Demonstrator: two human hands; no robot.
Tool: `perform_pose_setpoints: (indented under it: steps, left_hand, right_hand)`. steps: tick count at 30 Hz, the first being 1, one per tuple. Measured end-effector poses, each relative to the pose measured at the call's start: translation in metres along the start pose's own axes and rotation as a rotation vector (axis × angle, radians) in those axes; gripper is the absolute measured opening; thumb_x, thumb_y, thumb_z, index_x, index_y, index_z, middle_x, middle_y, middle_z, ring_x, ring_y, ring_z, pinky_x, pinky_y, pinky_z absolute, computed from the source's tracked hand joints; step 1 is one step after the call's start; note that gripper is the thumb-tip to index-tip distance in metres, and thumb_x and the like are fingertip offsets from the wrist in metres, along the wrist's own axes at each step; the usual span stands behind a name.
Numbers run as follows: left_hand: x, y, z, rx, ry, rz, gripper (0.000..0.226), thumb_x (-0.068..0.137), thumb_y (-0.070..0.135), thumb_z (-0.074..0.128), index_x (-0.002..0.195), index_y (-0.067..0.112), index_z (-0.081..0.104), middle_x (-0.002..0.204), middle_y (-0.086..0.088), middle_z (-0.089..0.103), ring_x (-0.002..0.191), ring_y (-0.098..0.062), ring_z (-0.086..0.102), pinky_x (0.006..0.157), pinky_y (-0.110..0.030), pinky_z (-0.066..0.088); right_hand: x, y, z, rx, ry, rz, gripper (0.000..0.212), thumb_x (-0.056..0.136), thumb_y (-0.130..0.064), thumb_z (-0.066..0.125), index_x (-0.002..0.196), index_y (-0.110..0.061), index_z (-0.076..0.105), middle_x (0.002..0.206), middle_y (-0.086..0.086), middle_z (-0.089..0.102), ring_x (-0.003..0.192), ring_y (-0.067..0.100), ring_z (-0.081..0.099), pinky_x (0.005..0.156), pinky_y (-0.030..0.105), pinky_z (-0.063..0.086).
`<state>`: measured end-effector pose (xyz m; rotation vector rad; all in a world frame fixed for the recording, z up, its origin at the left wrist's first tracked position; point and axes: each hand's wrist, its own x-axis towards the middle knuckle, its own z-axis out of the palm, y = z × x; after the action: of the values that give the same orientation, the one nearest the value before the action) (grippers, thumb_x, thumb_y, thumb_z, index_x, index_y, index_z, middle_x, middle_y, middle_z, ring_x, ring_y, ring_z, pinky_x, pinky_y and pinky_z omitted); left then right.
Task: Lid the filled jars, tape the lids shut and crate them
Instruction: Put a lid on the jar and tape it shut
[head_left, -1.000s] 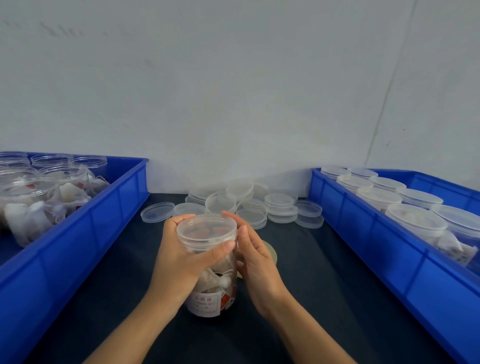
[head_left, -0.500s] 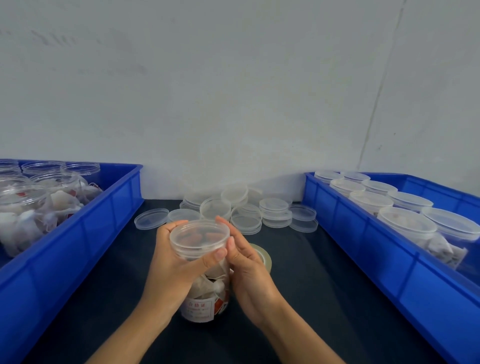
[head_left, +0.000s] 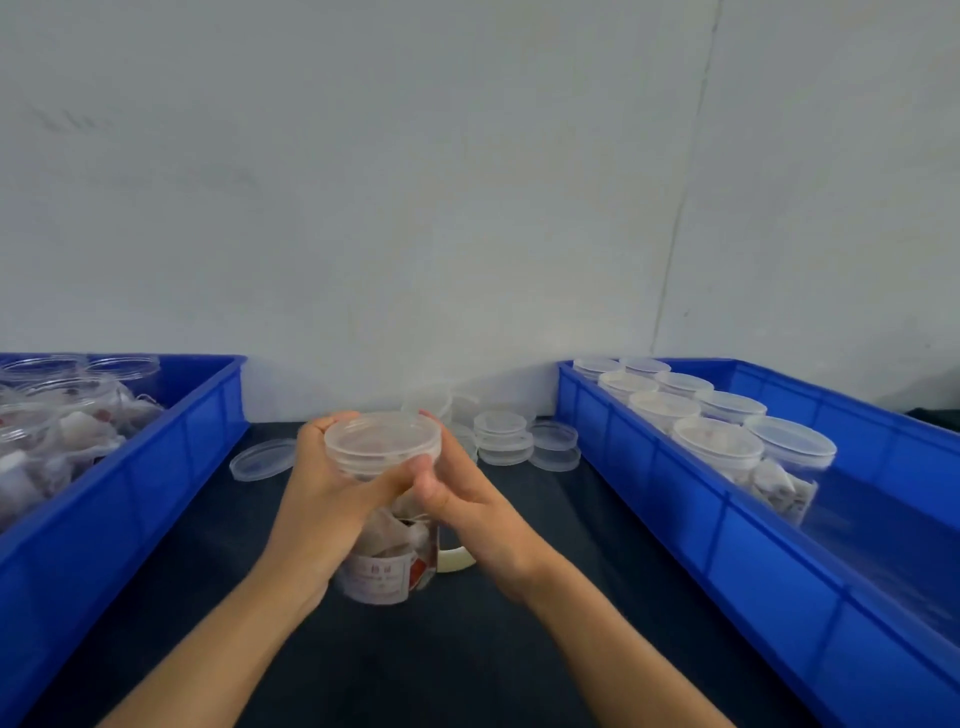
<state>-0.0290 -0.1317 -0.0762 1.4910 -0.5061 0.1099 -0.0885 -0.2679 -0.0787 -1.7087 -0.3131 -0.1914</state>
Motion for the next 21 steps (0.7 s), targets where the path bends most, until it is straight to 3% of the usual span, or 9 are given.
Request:
perform_pose_setpoints:
  steps: [3, 7, 10, 14, 21]
  left_hand:
    - [-0.004, 0.026, 0.024, -0.116, -0.072, -0.040, 0.080, 0.038, 0.052, 0.081, 0.109, 0.039, 0.046, 0.100, 0.015, 0.064, 0.082, 0.010, 0.064, 0.068, -0.019, 0.046]
    - [-0.011, 0.054, 0.066, -0.187, -0.160, -0.036, 0.092, 0.036, 0.052, 0.080, 0.118, 0.030, 0.045, 0.108, 0.006, 0.065, 0.090, -0.001, 0.067, 0.071, -0.022, 0.051]
    - [-0.016, 0.070, 0.099, -0.124, -0.227, -0.014, 0.101, 0.040, 0.053, 0.079, 0.130, 0.028, 0.040, 0.126, 0.000, 0.055, 0.109, -0.013, 0.060, 0.086, -0.033, 0.054]
    - [-0.017, 0.086, 0.140, 0.007, -0.248, 0.073, 0.092, 0.059, 0.045, 0.083, 0.138, 0.025, 0.040, 0.132, 0.001, 0.043, 0.116, -0.014, 0.050, 0.095, -0.034, 0.051]
    - [-0.013, 0.095, 0.206, 0.048, -0.355, 0.157, 0.089, 0.075, 0.033, 0.081, 0.147, 0.014, 0.032, 0.141, -0.004, 0.047, 0.126, -0.019, 0.049, 0.107, -0.040, 0.042]
  right_hand:
    - [-0.012, -0.026, -0.018, -0.120, 0.059, -0.015, 0.085, 0.083, 0.000, 0.071, 0.146, -0.026, 0.021, 0.136, -0.003, 0.051, 0.126, 0.008, 0.052, 0.100, 0.023, 0.047]
    - [-0.032, -0.060, -0.042, -0.233, 0.274, -0.005, 0.100, 0.074, -0.004, 0.080, 0.148, -0.022, 0.014, 0.141, 0.008, 0.043, 0.126, 0.021, 0.052, 0.104, 0.036, 0.046]
    - [-0.047, -0.077, -0.066, -0.354, 0.402, -0.020, 0.112, 0.068, -0.006, 0.085, 0.148, -0.025, 0.009, 0.139, 0.011, 0.045, 0.122, 0.023, 0.053, 0.103, 0.037, 0.047]
    - [-0.064, -0.090, -0.102, -0.556, 0.553, 0.003, 0.112, 0.068, -0.012, 0.086, 0.149, -0.026, 0.009, 0.135, 0.010, 0.047, 0.121, 0.024, 0.051, 0.101, 0.038, 0.047]
    - [-0.093, -0.097, -0.162, -0.802, 0.793, 0.020, 0.099, 0.068, -0.025, 0.082, 0.146, -0.024, 0.022, 0.133, 0.001, 0.048, 0.109, 0.019, 0.052, 0.080, 0.027, 0.039]
